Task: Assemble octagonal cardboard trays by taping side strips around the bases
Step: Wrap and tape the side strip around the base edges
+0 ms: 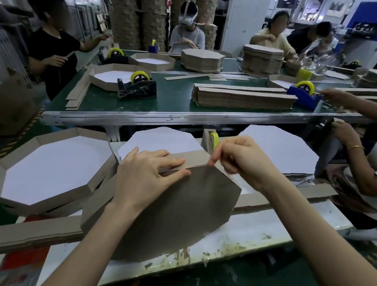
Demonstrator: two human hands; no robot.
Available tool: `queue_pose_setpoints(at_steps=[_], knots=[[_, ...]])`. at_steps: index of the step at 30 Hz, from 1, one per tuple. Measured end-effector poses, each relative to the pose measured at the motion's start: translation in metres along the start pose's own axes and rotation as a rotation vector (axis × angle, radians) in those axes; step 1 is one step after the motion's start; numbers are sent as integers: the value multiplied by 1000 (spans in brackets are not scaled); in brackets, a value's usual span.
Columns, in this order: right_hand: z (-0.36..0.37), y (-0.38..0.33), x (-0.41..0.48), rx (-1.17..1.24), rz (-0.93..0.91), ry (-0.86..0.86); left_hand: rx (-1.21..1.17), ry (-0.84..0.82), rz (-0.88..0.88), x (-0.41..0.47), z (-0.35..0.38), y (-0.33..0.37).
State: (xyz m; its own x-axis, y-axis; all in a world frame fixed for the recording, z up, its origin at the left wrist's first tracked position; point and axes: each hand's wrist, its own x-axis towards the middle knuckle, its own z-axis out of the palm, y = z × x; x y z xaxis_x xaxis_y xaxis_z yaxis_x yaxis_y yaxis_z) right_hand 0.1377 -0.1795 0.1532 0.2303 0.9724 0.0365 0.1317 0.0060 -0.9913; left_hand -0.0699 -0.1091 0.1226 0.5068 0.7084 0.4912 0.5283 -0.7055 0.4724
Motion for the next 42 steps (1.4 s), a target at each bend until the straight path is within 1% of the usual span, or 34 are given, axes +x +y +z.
queue_pose_setpoints(at_steps=[2,4,6,9,11,13,15,19,22,24,25,28,31,32,34,36,38,42], knots=[[-8,-3,7,35,-33,79,23,-24,10,0,0,-1],[-19,2,19,67,-8,151,78,-46,34,1,1,-2],[-29,13,34,43,33,257,141,-64,52,2,1,-4],[-46,43,61,6,165,425,219,-146,24,4,0,-4],[-58,68,81,-38,283,483,281,-230,-9,5,1,-3],[-70,91,98,-69,382,476,351,-282,-18,5,5,-1],[-79,108,113,-117,462,438,383,-293,-20,7,8,-1],[-90,137,139,-255,597,347,314,-276,-61,12,8,-5],[-100,159,159,-423,625,255,218,-218,-103,17,9,-7],[-105,173,173,-542,651,193,202,-225,-115,22,10,-10],[-105,178,179,-559,675,174,202,-236,-119,24,10,-13],[-104,190,195,-549,739,153,193,-251,-119,29,10,-19],[-106,204,205,-668,720,152,182,-260,-133,30,11,-24],[-107,209,209,-671,708,178,180,-255,-135,30,11,-25],[-109,220,218,-566,718,244,180,-237,-138,29,12,-25],[-109,227,225,-376,764,299,185,-241,-146,30,13,-25],[-108,226,231,-176,766,349,171,-243,-152,30,13,-25],[-107,227,233,127,748,563,172,-239,-154,33,13,-26]])
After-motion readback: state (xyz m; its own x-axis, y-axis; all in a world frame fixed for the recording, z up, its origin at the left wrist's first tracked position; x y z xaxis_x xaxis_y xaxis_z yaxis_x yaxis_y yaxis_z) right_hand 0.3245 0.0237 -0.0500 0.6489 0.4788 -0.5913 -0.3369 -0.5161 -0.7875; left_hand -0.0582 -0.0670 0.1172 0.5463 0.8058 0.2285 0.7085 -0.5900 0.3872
